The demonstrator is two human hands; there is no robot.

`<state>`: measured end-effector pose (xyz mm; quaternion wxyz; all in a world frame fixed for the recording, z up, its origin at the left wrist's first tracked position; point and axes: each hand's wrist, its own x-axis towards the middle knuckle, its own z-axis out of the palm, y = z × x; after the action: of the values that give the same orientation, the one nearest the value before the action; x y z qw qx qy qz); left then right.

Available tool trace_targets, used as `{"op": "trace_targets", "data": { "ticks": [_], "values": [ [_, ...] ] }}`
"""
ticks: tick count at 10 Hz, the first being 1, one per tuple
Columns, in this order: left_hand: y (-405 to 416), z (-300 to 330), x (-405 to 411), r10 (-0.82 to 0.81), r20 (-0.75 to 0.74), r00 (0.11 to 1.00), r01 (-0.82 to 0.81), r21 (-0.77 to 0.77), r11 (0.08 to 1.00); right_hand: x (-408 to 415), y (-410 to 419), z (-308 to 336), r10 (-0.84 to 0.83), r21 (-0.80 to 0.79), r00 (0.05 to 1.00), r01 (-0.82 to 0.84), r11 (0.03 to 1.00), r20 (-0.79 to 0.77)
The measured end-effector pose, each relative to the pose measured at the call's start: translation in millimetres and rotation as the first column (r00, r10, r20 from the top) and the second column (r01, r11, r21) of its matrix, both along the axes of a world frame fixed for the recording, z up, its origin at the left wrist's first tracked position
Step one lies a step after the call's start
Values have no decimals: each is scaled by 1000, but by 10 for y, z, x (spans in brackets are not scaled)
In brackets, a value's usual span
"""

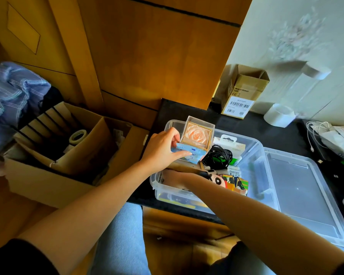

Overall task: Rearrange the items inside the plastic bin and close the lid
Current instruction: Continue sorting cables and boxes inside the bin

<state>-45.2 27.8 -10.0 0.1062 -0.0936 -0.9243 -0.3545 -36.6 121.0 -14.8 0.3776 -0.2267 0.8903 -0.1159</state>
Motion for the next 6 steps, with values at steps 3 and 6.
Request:
{"op": "trace_targets", "data": {
  "ticks": [3,6],
  "values": [
    [12,-19,7,2,9,1000,-2,-10,1000,-11,-42,-9,88,43,995,-86,995,-47],
    [9,-21,-9,-11,-2,1000,11,-23,1000,-88,95,-172,248,123,969,-244,962,-14]
  ]
}}
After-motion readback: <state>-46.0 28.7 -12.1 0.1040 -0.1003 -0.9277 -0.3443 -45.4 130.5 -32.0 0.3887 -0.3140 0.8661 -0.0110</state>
